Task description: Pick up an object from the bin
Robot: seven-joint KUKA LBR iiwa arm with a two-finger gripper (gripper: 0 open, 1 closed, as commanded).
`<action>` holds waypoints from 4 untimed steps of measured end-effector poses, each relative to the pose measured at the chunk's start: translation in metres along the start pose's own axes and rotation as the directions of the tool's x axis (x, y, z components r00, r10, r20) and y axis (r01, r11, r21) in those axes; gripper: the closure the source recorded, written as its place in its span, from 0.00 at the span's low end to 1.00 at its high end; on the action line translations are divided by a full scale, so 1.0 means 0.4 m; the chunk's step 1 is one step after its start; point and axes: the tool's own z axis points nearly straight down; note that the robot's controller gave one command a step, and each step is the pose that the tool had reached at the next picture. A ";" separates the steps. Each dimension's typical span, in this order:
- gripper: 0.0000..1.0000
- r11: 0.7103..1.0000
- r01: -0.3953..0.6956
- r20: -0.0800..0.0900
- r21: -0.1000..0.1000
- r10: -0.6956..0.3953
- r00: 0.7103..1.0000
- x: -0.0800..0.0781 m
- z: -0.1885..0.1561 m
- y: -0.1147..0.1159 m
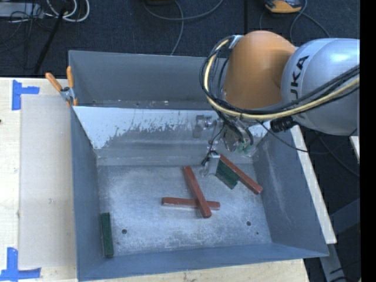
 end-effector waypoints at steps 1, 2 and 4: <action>0.00 0.954 0.300 -0.006 -0.001 -0.300 0.954 0.114 0.277 -0.190; 0.00 0.947 0.322 -0.007 -0.006 -0.322 0.947 0.326 0.298 0.055; 0.00 0.949 0.316 -0.002 0.000 -0.316 0.949 0.317 0.296 0.042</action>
Offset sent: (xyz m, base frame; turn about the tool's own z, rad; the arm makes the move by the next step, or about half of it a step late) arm -0.0436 -0.0739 -0.1072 -0.3073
